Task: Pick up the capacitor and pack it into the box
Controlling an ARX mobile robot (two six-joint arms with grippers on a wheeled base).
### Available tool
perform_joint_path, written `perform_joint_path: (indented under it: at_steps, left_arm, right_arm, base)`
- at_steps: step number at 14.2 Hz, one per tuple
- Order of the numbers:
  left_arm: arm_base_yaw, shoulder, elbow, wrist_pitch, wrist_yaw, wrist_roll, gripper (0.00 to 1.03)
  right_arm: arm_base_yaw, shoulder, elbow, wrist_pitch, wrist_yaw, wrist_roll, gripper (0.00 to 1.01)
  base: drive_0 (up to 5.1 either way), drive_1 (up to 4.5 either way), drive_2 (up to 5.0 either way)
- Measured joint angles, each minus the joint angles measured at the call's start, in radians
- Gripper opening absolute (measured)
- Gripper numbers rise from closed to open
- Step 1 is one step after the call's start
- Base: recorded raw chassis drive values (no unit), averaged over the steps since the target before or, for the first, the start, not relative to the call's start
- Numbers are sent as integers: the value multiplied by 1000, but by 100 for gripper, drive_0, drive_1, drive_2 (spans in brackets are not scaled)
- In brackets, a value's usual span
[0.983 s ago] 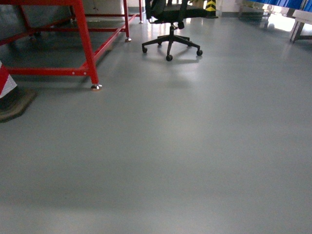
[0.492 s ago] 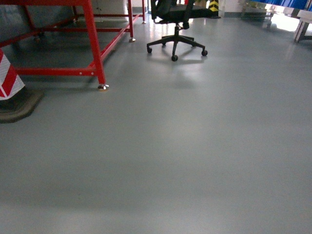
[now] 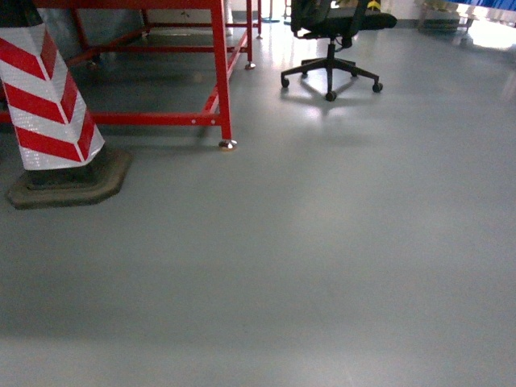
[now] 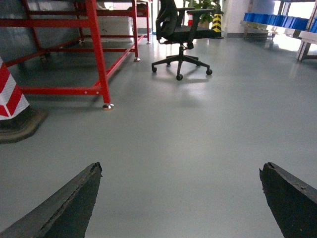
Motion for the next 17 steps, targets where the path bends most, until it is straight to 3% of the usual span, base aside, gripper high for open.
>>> perform_joint_path:
  at_steps: [17]
  left_arm:
    - [0,0,0,-2,0,0,44]
  right_arm:
    - [0,0,0,1,0,0,98]
  base:
    - [-506,240,240]
